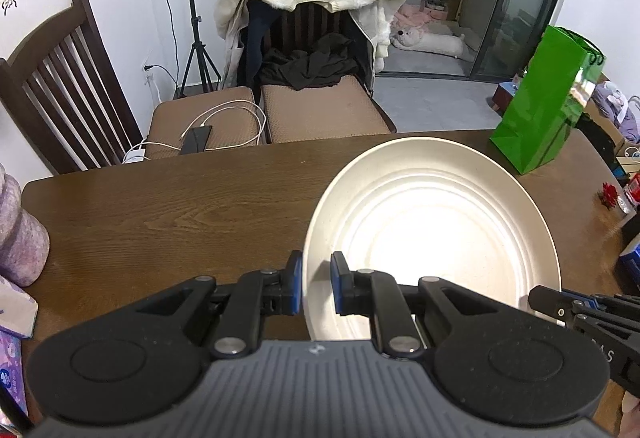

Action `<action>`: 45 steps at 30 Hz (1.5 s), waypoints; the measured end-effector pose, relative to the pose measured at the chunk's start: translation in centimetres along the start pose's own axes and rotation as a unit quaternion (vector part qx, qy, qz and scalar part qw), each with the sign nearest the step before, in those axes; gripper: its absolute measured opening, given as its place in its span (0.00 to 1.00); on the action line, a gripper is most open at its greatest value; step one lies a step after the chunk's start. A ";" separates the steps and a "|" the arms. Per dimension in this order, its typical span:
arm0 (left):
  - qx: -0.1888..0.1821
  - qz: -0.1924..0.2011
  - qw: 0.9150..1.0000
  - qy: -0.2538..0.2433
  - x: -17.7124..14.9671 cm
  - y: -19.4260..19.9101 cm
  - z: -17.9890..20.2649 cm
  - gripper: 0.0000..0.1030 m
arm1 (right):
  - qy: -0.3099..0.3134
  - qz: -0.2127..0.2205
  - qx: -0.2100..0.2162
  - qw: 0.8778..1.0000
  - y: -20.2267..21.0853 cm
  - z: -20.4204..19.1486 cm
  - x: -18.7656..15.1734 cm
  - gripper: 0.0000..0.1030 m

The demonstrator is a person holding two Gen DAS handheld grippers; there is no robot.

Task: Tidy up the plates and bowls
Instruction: 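Lift the gripped beige plate up off the table with both grippers, then carry the beige plate with both grippers back past the bowls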

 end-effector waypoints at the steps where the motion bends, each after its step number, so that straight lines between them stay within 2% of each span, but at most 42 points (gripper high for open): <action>1: 0.000 0.000 1.000 -0.001 -0.2 0.2 0.2 0.14 | -0.001 0.000 0.000 1.000 0.2 0.1 -0.1 0.10; 45: -0.025 0.021 0.999 -0.017 -6.9 9.2 5.5 0.14 | -0.011 0.030 -0.009 0.999 10.7 4.1 -6.9 0.11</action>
Point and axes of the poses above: each gripper's, at about its wrist camera, not at the fingertips, and y roughly against the way its jaws point, z to its right, x to its top, the point moved 10 cm from there along -y, roughly the way its jaws point
